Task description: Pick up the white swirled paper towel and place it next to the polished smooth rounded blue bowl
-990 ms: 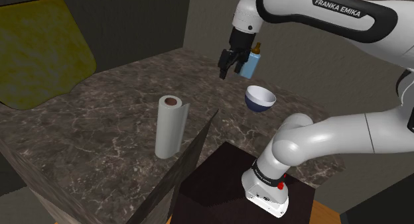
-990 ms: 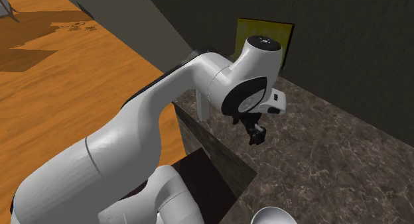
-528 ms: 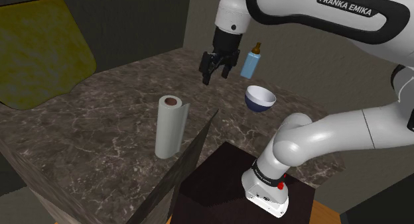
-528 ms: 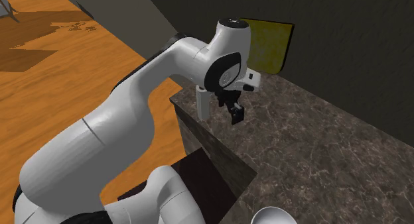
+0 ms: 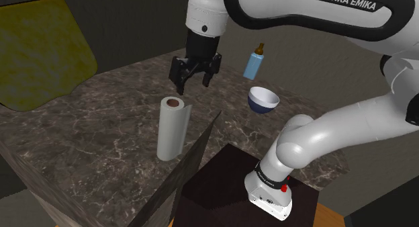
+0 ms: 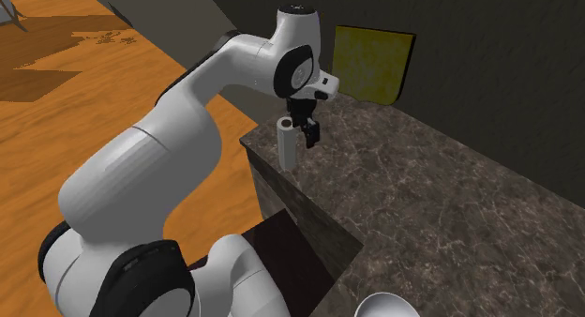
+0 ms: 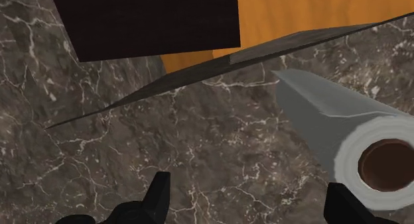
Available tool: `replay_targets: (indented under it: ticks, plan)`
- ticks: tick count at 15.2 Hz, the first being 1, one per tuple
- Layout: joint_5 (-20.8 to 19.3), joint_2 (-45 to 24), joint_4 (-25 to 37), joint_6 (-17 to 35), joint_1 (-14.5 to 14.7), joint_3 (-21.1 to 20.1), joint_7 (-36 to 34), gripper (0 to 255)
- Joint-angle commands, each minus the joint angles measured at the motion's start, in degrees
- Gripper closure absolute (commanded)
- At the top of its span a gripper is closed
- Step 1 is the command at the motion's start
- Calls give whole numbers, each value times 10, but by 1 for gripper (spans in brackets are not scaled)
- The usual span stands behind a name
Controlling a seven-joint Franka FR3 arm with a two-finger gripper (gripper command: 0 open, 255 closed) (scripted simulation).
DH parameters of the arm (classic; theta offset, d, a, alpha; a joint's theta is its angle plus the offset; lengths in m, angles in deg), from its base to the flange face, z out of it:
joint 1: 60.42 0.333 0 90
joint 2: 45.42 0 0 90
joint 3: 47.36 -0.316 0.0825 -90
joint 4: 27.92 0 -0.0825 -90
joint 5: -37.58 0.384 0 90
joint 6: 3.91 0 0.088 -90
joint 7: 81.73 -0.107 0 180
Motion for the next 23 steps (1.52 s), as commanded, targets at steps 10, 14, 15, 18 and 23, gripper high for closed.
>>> replay_targets:
  ticks: [10, 14, 15, 18, 23]
  plan:
    - [-2, -85, 41, 54, -10, -95, -107, 0]
    - [0, -84, 21, 74, -8, -98, -106, 0]
    - [0, -84, 21, 74, -8, -98, -106, 0]
    - [0, -84, 21, 74, -8, -98, -106, 0]
    - [0, -84, 21, 74, -8, -98, -106, 255]
